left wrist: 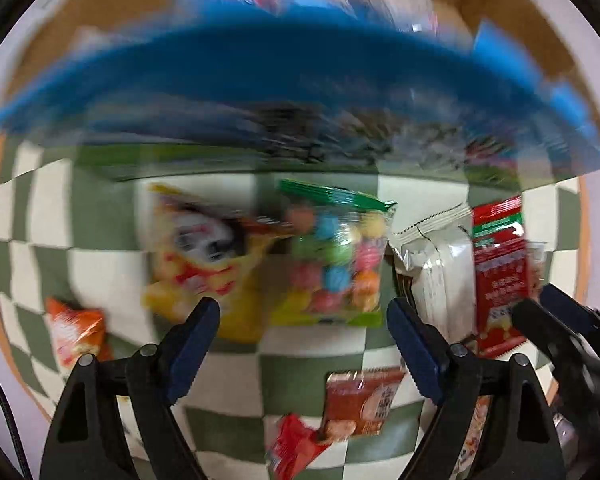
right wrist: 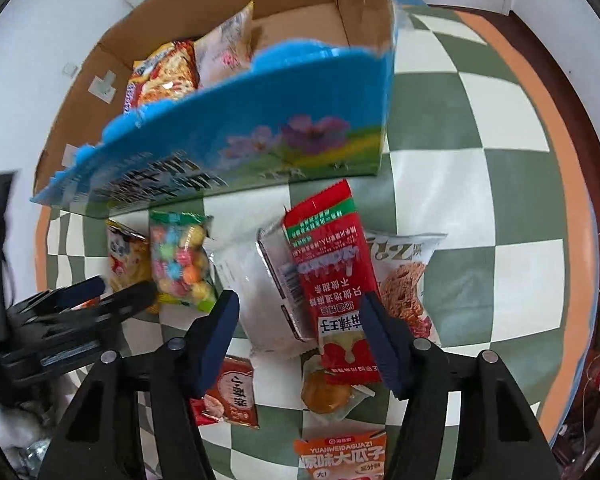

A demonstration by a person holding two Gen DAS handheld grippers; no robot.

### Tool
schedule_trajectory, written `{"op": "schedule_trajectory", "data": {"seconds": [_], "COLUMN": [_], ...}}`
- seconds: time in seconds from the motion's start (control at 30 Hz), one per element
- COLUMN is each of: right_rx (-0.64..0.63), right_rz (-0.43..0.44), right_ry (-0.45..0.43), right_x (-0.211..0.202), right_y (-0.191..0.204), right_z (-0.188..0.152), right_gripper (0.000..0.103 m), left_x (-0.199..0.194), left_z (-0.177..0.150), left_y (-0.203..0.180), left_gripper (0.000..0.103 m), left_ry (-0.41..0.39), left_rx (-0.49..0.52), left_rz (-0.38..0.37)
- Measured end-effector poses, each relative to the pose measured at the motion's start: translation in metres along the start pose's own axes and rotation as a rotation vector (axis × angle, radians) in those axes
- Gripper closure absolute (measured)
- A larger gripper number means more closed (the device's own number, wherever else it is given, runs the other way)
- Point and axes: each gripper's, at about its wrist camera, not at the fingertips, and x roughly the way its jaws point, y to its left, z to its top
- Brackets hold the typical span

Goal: Organize snacks
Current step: 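Move both grippers back out of the box toward the remaining snacks, then grasp the candy-ball bag with the left gripper while the right grasps a white bread packet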

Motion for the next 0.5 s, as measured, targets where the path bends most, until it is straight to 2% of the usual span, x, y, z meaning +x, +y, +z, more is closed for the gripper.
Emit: {"op": "schedule_trajectory", "data": {"seconds": [0.03,0.1,0.17,0.2,0.23,0.37,0.5], "right_rx": [0.002,-0.005,-0.020,-0.028,-0.034,-0.055,-0.090], "right_rz": [0.000,-0.004,-0.008,-0.010,-0.010,-0.001,0.027], "right_ry": [0.002,0.005,0.008,0.012,0.015,0.032,0.076], "right_x": [0.001,0.002,0.001,0.002,0.002,0.010,0.026], "right_y": [-0.002,-0.004,-0.002,-0.002,-0.001,0.006,0.021], "right_z": [-0.001,-0.004,-0.004,-0.005,-0.005,-0.003,0.000], "right_gripper": [0.038,0.038,0.038,0.038,0.038,0.038,0.038], "left_x": [0.008,0.014,0.013,0.011,0.011,0.011,0.015], "left_z": [0.004,0.009,0.010,0.009,0.007,-0.007,-0.028], "left_y": [-0.004,-0.010,-0.014,-0.016,-0.017,-0.013,0.010], "left_gripper": [0.018,0.018,0.041,0.046,0.056,0.056,0.056], "left_ry": [0.012,-0.019,-0.042,-0.043,-0.037,-0.041,-0.020], "left_rx": [0.002,0.014,0.026,0.032,0.039,0.036,-0.002], "left_rz": [0.014,0.054,0.058,0.045,0.020,0.028,0.024]}}
